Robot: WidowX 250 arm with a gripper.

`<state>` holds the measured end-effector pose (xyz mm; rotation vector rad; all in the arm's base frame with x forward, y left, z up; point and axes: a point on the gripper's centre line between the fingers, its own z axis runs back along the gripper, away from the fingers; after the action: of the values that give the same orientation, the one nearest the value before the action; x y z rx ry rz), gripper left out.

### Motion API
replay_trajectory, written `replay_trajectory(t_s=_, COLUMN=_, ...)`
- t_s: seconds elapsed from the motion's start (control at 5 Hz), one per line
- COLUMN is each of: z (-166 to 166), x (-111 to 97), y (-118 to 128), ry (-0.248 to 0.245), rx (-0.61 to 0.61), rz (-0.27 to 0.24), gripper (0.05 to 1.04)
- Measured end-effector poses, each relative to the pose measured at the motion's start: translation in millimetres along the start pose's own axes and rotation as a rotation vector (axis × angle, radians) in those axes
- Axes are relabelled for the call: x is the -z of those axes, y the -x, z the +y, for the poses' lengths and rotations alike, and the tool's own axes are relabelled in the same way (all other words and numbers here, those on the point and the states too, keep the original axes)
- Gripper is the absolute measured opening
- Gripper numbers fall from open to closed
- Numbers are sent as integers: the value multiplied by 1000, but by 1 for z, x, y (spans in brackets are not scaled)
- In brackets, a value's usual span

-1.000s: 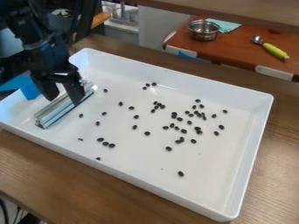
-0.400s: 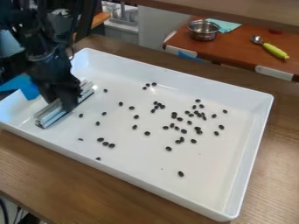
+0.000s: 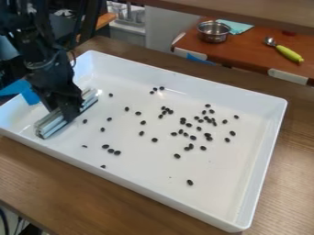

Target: Sweep into pile

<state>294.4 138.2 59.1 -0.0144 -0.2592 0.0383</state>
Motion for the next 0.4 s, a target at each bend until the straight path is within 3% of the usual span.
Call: replay_trajectory(t_s=0.4, z=-18, x=-2, y=18, ry=49, rx=18, rz=44, gripper=377)
